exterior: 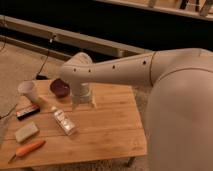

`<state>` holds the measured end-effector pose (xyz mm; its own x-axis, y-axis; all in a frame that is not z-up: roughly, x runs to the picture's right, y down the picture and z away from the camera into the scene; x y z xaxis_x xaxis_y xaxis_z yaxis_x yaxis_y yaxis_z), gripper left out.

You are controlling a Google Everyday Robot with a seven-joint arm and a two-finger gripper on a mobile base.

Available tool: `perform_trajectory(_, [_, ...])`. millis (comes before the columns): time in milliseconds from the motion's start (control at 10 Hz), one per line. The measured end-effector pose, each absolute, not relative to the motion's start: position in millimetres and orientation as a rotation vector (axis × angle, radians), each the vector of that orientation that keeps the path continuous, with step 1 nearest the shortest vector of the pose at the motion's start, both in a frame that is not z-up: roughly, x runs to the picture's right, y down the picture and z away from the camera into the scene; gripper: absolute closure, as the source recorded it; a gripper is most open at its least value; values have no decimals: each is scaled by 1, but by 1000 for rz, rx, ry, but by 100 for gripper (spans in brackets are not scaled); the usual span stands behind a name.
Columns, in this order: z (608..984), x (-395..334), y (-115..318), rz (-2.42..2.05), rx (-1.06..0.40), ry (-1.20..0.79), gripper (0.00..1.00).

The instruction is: Place the white sponge in the ceramic cup

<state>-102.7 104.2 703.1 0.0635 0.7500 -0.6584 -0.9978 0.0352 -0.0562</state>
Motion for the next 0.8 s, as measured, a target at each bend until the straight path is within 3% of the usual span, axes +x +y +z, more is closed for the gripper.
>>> perform_trajectory(800, [703, -103, 103, 1438, -593, 523, 35])
